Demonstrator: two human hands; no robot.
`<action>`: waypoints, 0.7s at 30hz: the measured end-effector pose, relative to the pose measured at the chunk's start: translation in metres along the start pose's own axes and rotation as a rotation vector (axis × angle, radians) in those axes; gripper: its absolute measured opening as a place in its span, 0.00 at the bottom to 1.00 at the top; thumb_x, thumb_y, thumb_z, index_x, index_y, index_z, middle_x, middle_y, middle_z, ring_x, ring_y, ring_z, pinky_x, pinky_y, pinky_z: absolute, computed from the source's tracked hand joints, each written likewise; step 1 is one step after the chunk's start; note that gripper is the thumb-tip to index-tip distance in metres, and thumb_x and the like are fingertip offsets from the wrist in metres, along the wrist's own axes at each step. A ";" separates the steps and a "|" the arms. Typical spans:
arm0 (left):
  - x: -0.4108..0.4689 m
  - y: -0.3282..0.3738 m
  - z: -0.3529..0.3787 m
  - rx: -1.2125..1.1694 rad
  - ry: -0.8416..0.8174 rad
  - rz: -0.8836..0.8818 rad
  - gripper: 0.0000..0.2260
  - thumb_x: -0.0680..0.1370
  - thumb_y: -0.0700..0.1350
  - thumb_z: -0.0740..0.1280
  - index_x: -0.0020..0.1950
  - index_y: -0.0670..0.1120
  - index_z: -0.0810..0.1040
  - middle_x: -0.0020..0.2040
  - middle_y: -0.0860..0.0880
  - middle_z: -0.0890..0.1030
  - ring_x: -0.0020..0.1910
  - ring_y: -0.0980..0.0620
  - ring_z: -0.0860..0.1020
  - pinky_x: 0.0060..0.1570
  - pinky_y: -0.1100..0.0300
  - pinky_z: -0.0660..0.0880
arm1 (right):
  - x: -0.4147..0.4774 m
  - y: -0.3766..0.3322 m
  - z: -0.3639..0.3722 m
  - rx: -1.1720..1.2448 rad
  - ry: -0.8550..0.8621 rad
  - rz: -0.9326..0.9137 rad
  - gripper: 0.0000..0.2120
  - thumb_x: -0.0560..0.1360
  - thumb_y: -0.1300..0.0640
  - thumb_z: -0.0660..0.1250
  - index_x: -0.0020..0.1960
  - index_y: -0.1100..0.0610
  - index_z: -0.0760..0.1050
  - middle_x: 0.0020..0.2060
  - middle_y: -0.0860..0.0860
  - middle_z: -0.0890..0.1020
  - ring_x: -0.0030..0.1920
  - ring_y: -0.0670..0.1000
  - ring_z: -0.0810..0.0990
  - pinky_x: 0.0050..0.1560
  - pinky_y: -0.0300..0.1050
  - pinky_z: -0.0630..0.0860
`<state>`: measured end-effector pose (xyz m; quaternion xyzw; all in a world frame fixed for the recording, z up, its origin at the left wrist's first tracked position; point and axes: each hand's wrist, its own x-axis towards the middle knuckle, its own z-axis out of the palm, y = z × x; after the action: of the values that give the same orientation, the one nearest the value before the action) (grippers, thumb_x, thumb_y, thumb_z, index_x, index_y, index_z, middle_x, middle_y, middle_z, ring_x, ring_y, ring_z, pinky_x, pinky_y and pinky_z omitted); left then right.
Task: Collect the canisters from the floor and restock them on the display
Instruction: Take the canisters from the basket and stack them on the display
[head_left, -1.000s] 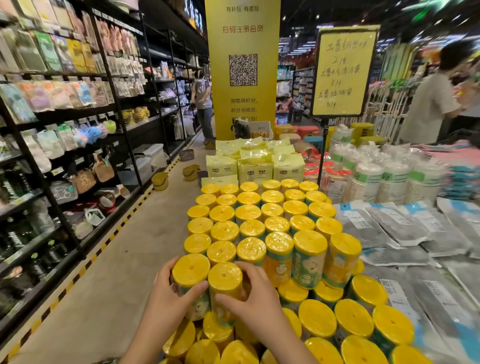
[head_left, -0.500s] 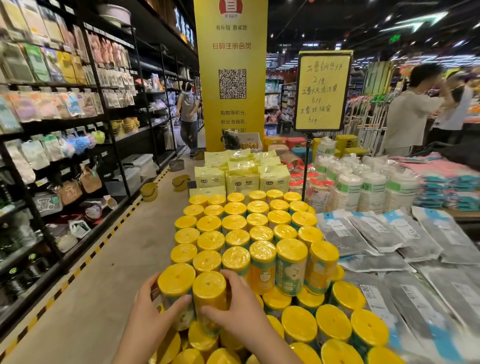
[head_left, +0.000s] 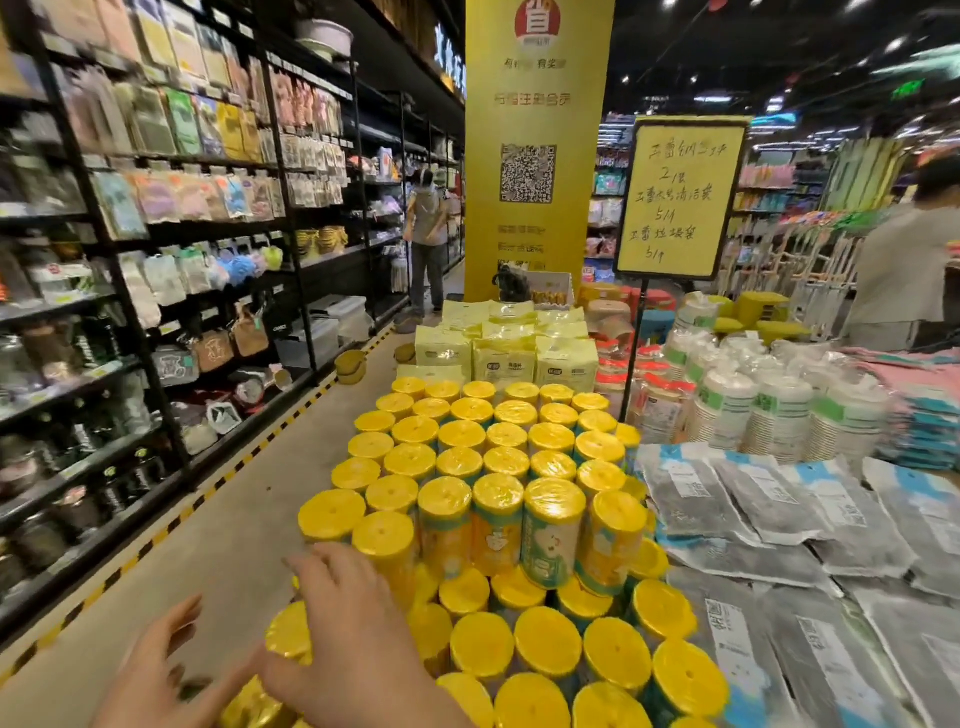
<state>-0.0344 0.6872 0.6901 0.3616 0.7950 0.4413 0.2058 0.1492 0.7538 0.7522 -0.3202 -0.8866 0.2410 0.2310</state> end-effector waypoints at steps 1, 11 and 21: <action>-0.015 -0.006 -0.008 0.059 0.012 0.014 0.46 0.59 0.48 0.85 0.74 0.46 0.70 0.68 0.45 0.73 0.66 0.43 0.72 0.63 0.44 0.71 | -0.005 -0.006 0.007 0.006 -0.036 -0.039 0.36 0.75 0.45 0.71 0.77 0.50 0.60 0.73 0.50 0.63 0.75 0.53 0.59 0.77 0.53 0.58; -0.187 -0.124 -0.113 0.528 0.229 -0.163 0.33 0.76 0.59 0.72 0.77 0.54 0.63 0.71 0.53 0.65 0.72 0.50 0.65 0.71 0.56 0.65 | -0.063 -0.095 0.132 -0.061 -0.459 -0.397 0.32 0.74 0.44 0.68 0.76 0.50 0.65 0.69 0.49 0.71 0.70 0.53 0.69 0.70 0.48 0.69; -0.298 -0.266 -0.197 0.737 0.137 -0.447 0.28 0.76 0.57 0.69 0.73 0.50 0.68 0.72 0.45 0.66 0.73 0.43 0.65 0.70 0.50 0.67 | -0.121 -0.187 0.286 -0.300 -0.683 -0.581 0.25 0.75 0.52 0.67 0.72 0.53 0.70 0.63 0.53 0.73 0.62 0.59 0.74 0.58 0.53 0.74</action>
<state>-0.0719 0.2602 0.5698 0.1998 0.9700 0.0957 0.1001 -0.0142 0.4652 0.6065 0.0087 -0.9898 0.1269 -0.0647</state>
